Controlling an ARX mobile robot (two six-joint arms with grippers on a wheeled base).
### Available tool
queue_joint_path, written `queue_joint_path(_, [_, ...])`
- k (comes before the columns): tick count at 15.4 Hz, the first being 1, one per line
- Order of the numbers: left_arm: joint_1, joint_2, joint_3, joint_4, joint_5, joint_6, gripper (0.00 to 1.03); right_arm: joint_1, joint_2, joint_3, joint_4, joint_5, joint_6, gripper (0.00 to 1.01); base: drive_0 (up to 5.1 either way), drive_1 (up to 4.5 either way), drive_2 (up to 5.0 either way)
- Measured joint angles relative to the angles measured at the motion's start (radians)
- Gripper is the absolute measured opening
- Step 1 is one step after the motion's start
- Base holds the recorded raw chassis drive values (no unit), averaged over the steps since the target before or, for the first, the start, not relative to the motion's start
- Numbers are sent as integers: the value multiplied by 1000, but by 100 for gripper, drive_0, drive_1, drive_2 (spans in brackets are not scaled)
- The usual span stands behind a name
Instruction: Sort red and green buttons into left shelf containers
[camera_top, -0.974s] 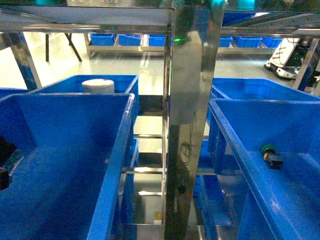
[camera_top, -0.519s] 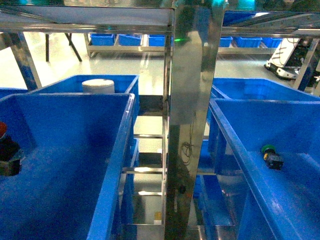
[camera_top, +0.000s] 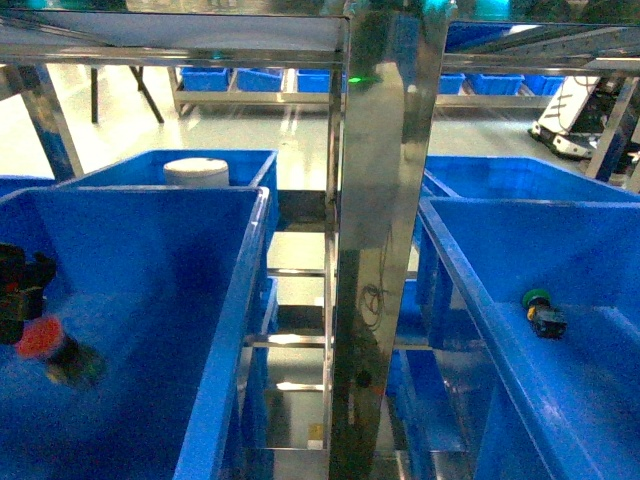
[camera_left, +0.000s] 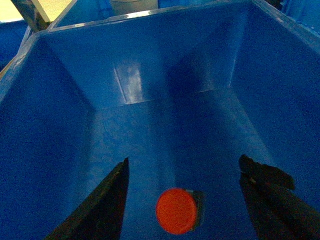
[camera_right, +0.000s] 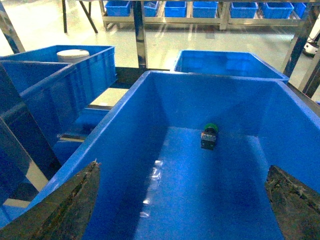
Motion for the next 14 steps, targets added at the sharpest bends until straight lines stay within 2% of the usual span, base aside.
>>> queue_joint_path(3, [23,-55,-28,-9,56,-36,98,0,0,0,0,0,0,98,0,0,0])
queue_joint_path(5, [32,-114,-63,-6,95,-61,98,0,0,0,0,0,0,98,0,0,0])
queue_joint_path(10, [59,-264,-183,27,167,-170,98,0,0,0,0,0,0,98,0,0,0])
queue_joint_path(14, [81,-481,-280,-61,206,-234,98,0,0,0,0,0,0,98,0,0,0])
